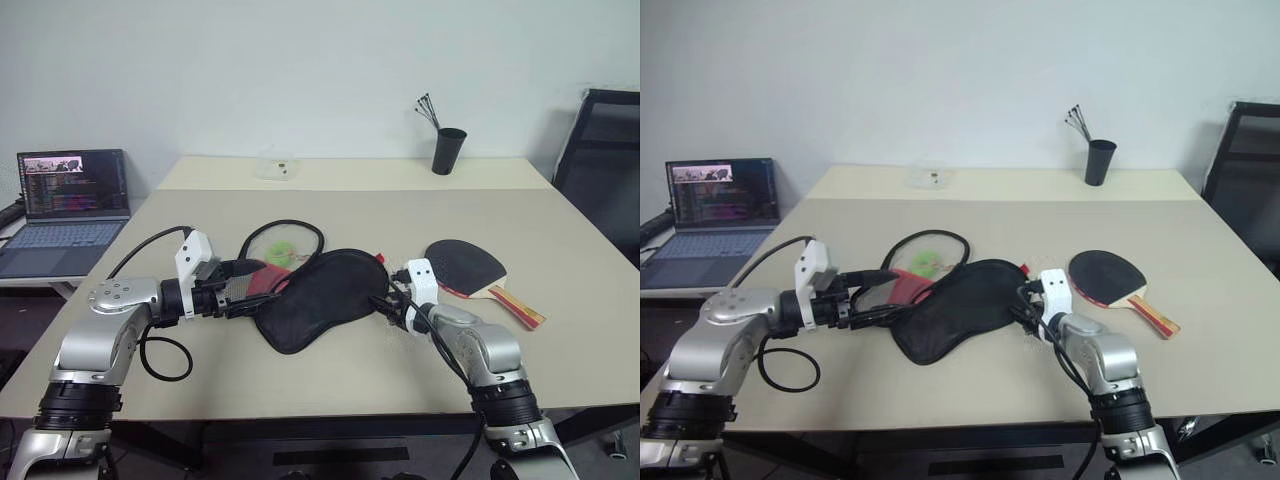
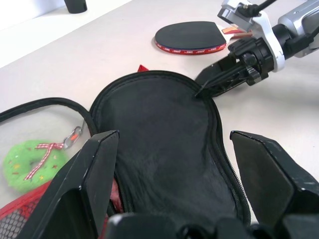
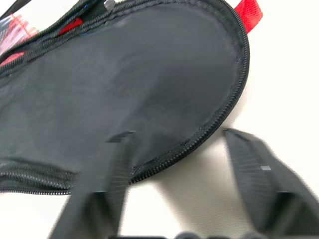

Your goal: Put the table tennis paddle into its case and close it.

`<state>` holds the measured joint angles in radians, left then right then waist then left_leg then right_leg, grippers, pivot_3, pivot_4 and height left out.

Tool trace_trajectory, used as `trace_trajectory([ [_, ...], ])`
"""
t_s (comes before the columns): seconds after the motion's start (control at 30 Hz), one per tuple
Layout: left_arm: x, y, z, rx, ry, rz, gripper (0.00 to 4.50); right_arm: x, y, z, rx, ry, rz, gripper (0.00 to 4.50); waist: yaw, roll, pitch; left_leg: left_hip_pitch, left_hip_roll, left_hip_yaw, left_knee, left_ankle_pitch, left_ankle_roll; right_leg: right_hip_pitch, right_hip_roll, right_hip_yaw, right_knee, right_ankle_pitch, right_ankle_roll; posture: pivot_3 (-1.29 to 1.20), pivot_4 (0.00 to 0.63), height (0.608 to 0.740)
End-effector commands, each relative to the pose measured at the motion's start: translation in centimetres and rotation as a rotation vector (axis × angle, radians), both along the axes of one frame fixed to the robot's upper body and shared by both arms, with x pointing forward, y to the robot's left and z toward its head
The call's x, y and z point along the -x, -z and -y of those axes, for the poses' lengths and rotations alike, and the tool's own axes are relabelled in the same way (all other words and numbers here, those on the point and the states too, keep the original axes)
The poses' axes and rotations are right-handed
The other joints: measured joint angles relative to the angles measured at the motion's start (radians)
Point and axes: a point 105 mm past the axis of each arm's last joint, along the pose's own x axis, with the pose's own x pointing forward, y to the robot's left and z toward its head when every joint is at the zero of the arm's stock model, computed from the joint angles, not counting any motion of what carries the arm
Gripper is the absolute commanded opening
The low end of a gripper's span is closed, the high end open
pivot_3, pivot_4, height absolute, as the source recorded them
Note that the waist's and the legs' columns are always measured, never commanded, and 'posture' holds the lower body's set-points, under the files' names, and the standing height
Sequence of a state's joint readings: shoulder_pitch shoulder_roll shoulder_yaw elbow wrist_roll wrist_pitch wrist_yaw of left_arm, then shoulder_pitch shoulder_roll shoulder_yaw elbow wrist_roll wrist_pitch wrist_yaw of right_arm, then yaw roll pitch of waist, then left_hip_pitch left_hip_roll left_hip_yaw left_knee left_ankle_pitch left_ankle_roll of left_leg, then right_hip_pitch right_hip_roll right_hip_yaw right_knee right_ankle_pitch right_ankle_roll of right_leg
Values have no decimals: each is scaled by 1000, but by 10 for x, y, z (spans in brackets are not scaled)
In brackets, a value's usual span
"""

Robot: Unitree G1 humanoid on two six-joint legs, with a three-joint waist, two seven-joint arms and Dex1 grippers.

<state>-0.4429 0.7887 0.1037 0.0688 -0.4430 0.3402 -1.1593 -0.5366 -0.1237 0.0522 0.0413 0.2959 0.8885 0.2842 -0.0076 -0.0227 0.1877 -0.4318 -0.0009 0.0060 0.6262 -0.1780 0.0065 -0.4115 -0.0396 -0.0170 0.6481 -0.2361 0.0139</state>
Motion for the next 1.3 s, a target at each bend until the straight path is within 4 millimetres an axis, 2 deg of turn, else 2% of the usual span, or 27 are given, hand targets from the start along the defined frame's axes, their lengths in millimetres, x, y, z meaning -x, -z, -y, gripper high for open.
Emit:
trace_trajectory([
  [0.03, 1, -11, 1, -3, 9, 54, 3892, 4, -14, -15, -12, -63, 51, 1387, -2, 0, 0, 0, 0, 0, 0, 0, 0, 0, 0, 0, 0, 0, 0, 0, 150, 740],
  [0.13, 1, -11, 2, 0, 8, 56, 3892, 4, -16, -18, 10, -77, 73, 269, -2, 0, 0, 0, 0, 0, 0, 0, 0, 0, 0, 0, 0, 0, 0, 0, 150, 740],
  [0.17, 1, -11, 2, 0, 8, 56, 3892, 3, -16, -18, 18, -83, 80, 20, -2, 0, 0, 0, 0, 0, 0, 0, 0, 0, 0, 0, 0, 0, 0, 0, 150, 740],
  [0.3, 2, -11, 3, 3, 9, 58, 3892, 2, -20, -17, 29, -97, 96, 20, -2, 0, 0, 0, 0, 0, 0, 0, 0, 0, 0, 0, 0, 0, 0, 0, 150, 740],
  [0.37, 3, -11, 5, 5, 12, 59, 3892, -2, -24, -10, 41, -104, 102, 20, -2, 0, 0, 0, 0, 0, 0, 0, 0, 0, 0, 0, 0, 0, 0, 0, 150, 740],
  [0.6, 11, -10, 15, 10, 36, 64, 3892, -29, -45, 41, 169, -135, 124, 20, 0, 0, 0, 0, 0, 1, 0, 0, 0, 0, 0, 1, -1, 0, 0, 0, 150, 740],
  [0.73, 15, -8, 21, 11, 48, 63, 3892, -51, -59, 70, 275, -153, 137, 20, 0, 0, 1, 0, 0, 2, 0, 0, 0, -1, 0, 1, -1, 0, 0, 0, 150, 740],
  [0.83, 15, -8, 24, 13, 53, 62, 3892, -62, -65, 77, 323, -183, 142, 20, -1, 0, 1, 0, 0, 3, 0, 0, 0, -1, 1, 2, -1, 0, 0, 0, 150, 740],
  [0.97, 15, -8, 28, 15, 61, 61, 3892, -73, -70, 75, 336, -200, 151, 20, -2, 0, 1, 0, 0, 3, -1, 0, 0, -2, 2, 2, -1, 3, 4, 0, 150, 740],
  [1.07, 14, -7, 31, 15, 69, 60, 3892, -79, -70, 72, 343, -194, 169, 702, -2, 0, 1, 0, 0, 4, -1, 0, 0, -2, 2, 3, 0, 3, 5, 0, 150, 740],
  [1.23, 14, -6, 33, 12, 78, 57, 3892, -87, -73, 76, 385, -148, 223, 2432, -5, 0, 1, 0, 0, 4, -1, 0, 0, -2, 2, 3, 0, 3, 5, 0, 150, 740],
  [1.3, 14, -6, 34, 11, 82, 55, 3892, -93, -84, 86, 407, -79, 286, 3129, -5, 1, 1, 0, 0, 4, -1, 0, 0, -2, 2, 3, 0, 3, 5, 0, 150, 740],
])
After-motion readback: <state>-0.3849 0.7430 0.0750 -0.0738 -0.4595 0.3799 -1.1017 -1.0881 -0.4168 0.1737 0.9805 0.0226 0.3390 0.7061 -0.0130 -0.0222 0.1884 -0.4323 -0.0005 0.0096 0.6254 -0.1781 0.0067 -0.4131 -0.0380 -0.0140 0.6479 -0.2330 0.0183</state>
